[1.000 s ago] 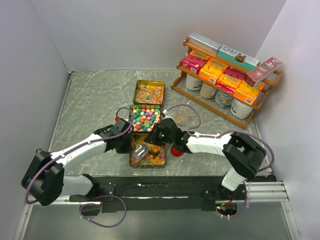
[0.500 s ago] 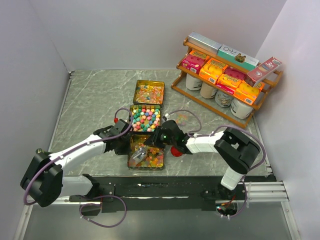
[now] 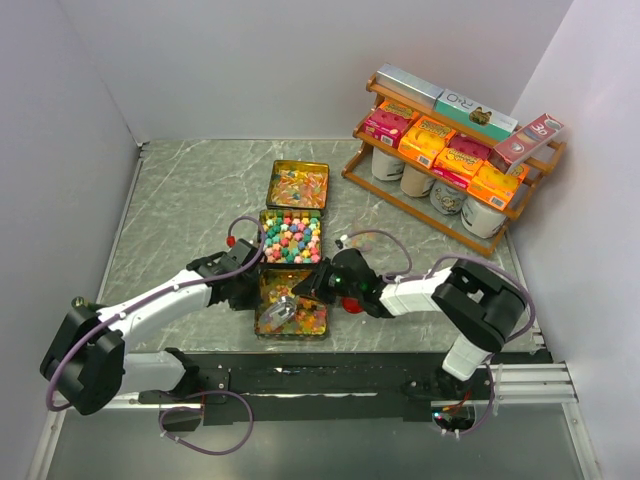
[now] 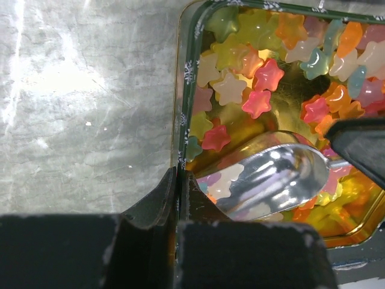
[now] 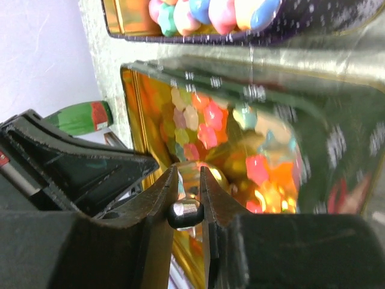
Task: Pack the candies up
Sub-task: Scoop the fake candies from the storage box.
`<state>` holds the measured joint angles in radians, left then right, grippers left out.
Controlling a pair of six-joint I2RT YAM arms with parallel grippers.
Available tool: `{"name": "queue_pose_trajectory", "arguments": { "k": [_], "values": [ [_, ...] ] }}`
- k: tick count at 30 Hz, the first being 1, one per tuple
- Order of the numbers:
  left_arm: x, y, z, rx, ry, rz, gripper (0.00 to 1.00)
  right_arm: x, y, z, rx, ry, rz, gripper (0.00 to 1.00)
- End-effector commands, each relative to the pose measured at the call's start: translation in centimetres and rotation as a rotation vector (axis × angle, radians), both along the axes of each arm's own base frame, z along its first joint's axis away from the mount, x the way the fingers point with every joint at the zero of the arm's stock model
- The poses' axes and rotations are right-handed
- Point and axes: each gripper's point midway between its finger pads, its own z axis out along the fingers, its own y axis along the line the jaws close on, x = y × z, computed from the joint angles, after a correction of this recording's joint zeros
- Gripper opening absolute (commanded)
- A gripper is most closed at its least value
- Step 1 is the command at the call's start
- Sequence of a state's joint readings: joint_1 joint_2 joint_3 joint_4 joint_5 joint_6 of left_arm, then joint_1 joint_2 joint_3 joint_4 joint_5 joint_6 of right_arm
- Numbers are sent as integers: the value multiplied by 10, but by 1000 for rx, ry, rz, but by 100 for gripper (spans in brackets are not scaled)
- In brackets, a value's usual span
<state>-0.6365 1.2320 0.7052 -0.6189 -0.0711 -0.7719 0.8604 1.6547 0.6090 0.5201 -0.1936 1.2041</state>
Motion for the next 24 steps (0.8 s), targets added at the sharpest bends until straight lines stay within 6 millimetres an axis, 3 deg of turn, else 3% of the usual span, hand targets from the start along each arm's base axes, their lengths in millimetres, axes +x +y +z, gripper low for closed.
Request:
{"name": "queue_pose_trajectory", "arguments": {
  "k": [1,2,4,5,8,14,24],
  "values": [
    [20,0,12,-24,-95,79,6,-26,-13,-9,-24,77,44,0],
    [21,-1,13,-27,-100,78,7,-24,-11,-2,7,66,45,0],
    [20,0,13,-31,-104,76,20,-22,-14,2,51,68,30,0],
    [21,-1,14,-35,-112,70,23,-21,-9,14,111,41,45,0],
    [21,-2,19,-50,-131,63,39,-20,-13,11,156,69,24,0],
    [22,0,23,-49,-145,64,52,-17,-15,13,168,112,-3,0],
    [28,1,35,-54,-187,77,77,-1,-21,45,166,120,-53,0]
  ]
}}
